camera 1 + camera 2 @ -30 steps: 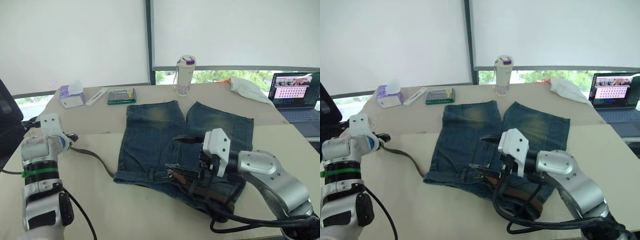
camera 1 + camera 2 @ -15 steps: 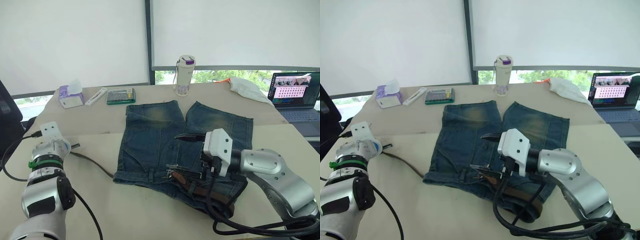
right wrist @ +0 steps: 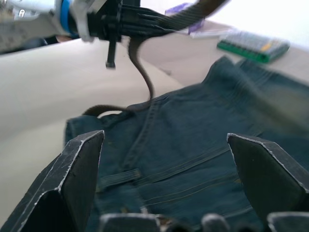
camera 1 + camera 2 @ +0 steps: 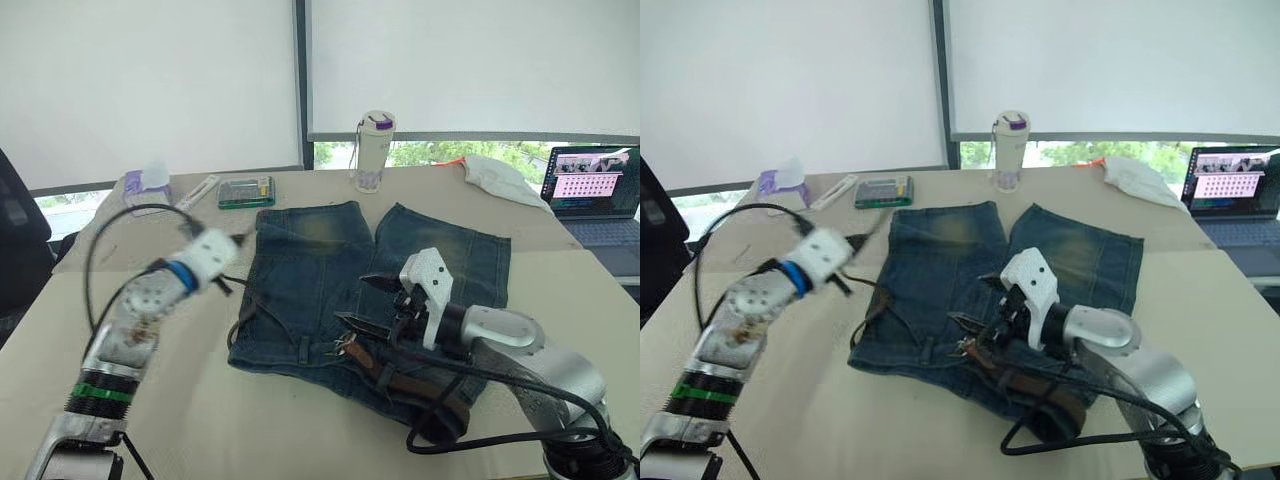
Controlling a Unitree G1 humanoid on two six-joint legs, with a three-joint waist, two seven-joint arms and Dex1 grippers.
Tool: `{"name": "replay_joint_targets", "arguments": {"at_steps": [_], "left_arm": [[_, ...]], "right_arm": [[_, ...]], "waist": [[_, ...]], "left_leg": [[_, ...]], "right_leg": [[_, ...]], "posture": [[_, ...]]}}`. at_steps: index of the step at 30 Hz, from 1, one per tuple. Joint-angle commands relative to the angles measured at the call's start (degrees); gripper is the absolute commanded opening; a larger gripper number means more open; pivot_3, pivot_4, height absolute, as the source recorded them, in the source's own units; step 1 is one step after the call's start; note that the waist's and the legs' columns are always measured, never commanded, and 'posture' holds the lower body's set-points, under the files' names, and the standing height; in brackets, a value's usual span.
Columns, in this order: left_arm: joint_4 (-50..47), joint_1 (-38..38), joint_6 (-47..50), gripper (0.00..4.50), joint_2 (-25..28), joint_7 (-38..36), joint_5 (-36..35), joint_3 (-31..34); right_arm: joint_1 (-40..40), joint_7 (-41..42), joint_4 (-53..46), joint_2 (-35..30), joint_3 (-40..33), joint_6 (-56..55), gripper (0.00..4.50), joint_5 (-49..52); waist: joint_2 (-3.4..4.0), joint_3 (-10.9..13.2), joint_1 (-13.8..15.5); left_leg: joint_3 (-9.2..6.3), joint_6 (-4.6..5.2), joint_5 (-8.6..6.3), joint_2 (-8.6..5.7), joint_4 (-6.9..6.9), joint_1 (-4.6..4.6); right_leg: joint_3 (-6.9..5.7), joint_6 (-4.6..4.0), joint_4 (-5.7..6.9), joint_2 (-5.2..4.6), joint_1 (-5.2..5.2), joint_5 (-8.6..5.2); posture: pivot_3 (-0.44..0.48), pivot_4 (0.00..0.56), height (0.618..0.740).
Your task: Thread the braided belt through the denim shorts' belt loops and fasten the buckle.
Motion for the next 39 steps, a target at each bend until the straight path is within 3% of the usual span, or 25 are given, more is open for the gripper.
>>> {"name": "replay_joint_targets", "arguments": {"at_steps": [1, 9, 17, 21, 30, 31, 34, 39], "left_arm": [[0.47, -0.55, -12.31, 0.02, -0.07, -2.19, 3.92, -3.82], [9.02, -6.17, -28.25, 0.02, -3.5, -3.1, 7.88, -8.72], [15.02, -9.45, -36.64, 0.02, -4.4, -3.27, 10.03, -10.24], [15.85, -9.62, -38.09, 0.0, -4.76, -2.12, 11.93, -9.98], [15.83, -8.92, -40.72, 0.0, -4.57, -1.25, 14.02, -10.28], [15.79, -8.84, -41.12, 0.0, -4.56, -1.07, 14.36, -10.27], [15.95, -8.98, -41.64, 0.0, -4.77, -0.23, 15.43, -9.95], [16.64, -9.74, -42.73, 0.0, -4.97, 2.13, 17.73, -9.53]], "right_arm": [[-0.92, -5.06, -2.29, 2.93, -4.13, 6.48, 4.5, 6.15], [-1.43, -20.74, -2.23, 12.5, -15.0, 18.62, 4.5, 24.6], [-2.48, -32.75, -0.51, 13.88, -16.03, 18.61, 4.5, 34.54], [-2.36, -36.25, -0.33, 12.28, -15.1, 18.05, 3.36, 38.78], [-2.45, -40.58, 1.33, 8.28, -12.62, 15.75, 0.21, 42.58], [-2.47, -41.25, 1.68, 8.14, -12.32, 15.46, 0.03, 42.66], [-2.25, -42.14, 2.0, 7.18, -11.34, 14.89, 0.03, 43.25], [-1.24, -46.25, 2.32, 7.98, -10.58, 12.12, 1.6, 45.55]], "waist": [[0.07, 0.0, -0.3], [0.1, 0.01, -0.31], [0.15, -0.01, -0.82], [0.17, -0.01, -0.95], [0.17, -0.01, -1.07], [0.17, -0.01, -1.11], [0.18, -0.01, -1.15], [0.18, -0.01, -1.21]], "left_leg": [[0.0, 0.0, 0.0, 0.02, -0.04, 0.0], [0.02, 0.02, 0.0, -0.01, -0.06, 0.01], [0.0, 0.02, 0.0, 0.03, -0.05, 0.01], [0.0, 0.03, 0.0, 0.02, -0.05, 0.0], [-0.01, 0.04, -0.01, 0.02, -0.05, 0.0], [-0.01, 0.04, -0.01, 0.03, -0.06, 0.0], [-0.01, 0.04, -0.01, 0.04, -0.06, 0.0], [-0.01, 0.05, -0.01, 0.04, -0.06, 0.0]], "right_leg": [[0.01, 0.0, 0.02, 0.01, -0.02, 0.0], [-0.01, 0.01, 0.16, 0.08, -0.02, 0.0], [0.0, 0.01, 0.22, 0.41, -0.02, 0.0], [0.0, 0.01, 0.24, 0.4, -0.02, 0.0], [0.01, 0.01, 0.22, 0.45, 0.0, 0.0], [0.01, 0.01, 0.22, 0.46, 0.0, 0.0], [0.01, 0.01, 0.22, 0.46, 0.0, 0.0], [0.01, 0.01, 0.22, 0.47, 0.0, 0.0]], "posture": [[0.0, 0.15, 0.74], [0.0, 0.15, 0.74], [0.0, 0.15, 0.74], [0.0, 0.15, 0.74], [0.0, 0.15, 0.74], [0.0, 0.15, 0.74], [0.0, 0.15, 0.74], [0.0, 0.15, 0.74]]}}
